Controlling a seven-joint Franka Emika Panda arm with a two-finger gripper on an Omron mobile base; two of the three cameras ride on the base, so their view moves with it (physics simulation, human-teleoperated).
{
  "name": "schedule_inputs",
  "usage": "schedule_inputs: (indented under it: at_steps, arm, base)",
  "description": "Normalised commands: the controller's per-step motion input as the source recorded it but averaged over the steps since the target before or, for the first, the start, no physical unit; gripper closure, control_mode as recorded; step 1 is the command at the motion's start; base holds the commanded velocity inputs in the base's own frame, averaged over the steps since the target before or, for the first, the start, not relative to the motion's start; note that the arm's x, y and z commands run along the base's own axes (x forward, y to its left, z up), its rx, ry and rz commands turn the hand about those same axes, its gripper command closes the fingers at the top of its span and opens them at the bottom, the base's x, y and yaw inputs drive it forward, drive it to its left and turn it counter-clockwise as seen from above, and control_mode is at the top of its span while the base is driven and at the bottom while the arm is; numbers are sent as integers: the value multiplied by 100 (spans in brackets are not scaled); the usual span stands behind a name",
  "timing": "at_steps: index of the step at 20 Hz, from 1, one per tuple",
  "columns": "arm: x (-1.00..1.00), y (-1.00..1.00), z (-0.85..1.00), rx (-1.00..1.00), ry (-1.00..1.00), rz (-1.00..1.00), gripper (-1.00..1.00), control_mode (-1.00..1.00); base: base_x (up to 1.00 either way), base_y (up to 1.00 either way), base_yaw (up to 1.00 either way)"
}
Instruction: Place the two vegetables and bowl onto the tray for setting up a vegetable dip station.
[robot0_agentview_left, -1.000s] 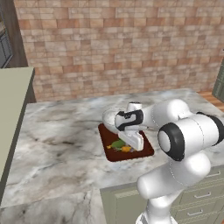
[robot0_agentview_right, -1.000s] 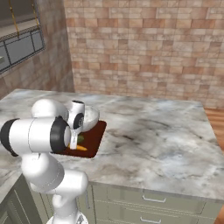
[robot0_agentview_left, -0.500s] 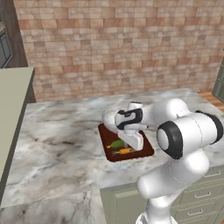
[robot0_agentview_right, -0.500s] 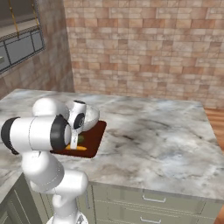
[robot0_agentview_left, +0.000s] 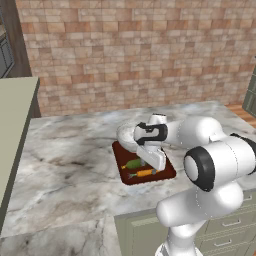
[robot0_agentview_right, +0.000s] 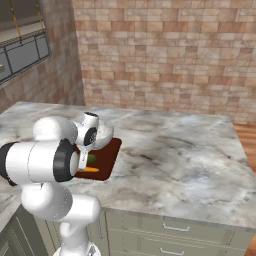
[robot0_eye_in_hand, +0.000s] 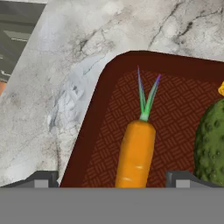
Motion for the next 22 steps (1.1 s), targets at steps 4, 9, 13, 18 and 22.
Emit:
schedule_inputs:
  at_steps: [4,9,13,18,22]
  arm:
    - [-28,0,30,0,0,-13,-100,-100]
    - [-33,0,27,0,0,-21,-100,-100]
    - [-34,0,30,0,0,-27,-100,-100]
    - [-38,0,28,0,0,-32,-100,-100]
    - [-39,0,27,0,0,-36,-100,-100]
  base:
    - [0,0,0]
    - [0,0,0]
    - [0,0,0]
    - [0,0,0]
    - [0,0,0]
